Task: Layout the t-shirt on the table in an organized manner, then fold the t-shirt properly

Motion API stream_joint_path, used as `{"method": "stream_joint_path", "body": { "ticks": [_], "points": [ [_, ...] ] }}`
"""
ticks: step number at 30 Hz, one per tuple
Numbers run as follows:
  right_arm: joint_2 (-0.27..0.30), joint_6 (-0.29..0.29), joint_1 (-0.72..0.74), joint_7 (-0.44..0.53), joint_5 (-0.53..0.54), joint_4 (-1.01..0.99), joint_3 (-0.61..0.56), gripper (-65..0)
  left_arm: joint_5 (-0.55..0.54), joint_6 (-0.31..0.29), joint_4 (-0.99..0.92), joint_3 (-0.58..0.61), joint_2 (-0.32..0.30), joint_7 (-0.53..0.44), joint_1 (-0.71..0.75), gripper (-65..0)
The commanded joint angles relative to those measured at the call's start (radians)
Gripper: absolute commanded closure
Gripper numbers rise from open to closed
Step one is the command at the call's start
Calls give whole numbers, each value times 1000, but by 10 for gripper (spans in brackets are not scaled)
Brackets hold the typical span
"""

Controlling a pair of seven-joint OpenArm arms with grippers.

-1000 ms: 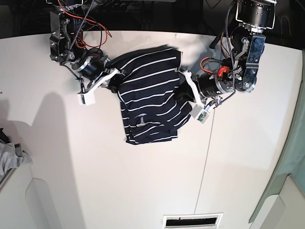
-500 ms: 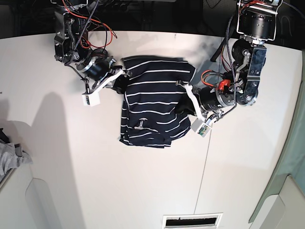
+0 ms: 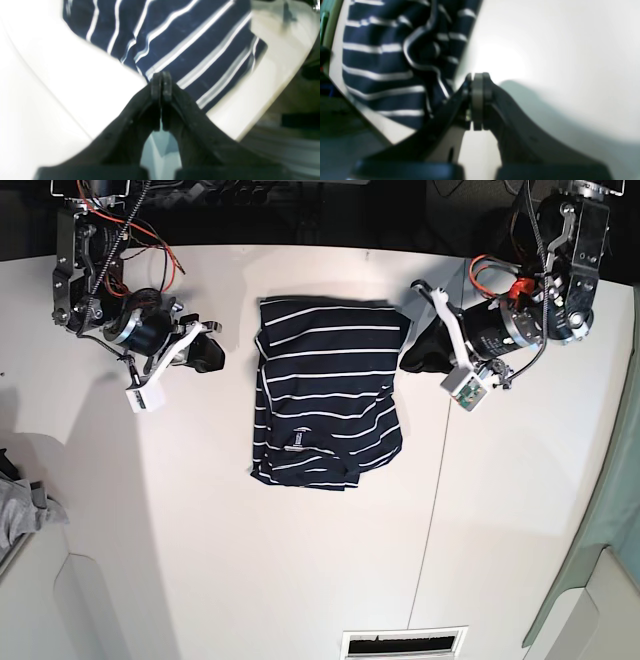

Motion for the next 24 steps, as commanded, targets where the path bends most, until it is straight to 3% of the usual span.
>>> {"method": "stream_joint_path", "body": {
  "ticks": [1, 7, 15, 19, 24],
  "points": [
    [19, 11, -5, 0, 53, 19, 2, 0, -22, -5, 46, -31, -10, -17, 37, 0],
    [64, 22, -122, -19, 113, 37, 2, 0, -72, -40, 137, -161, -10, 8, 243, 0],
    [100, 29, -369, -26, 195, 128, -10, 0, -51, -40, 132, -167, 16, -7, 430, 0],
    [100, 29, -481, -29, 195, 129, -63, 0, 69, -40, 108, -105, 11, 3, 486, 0],
    [100, 29, -569, -6, 158, 127, -176, 0, 123, -40, 45, 57, -47, -55, 525, 0]
  ]
}}
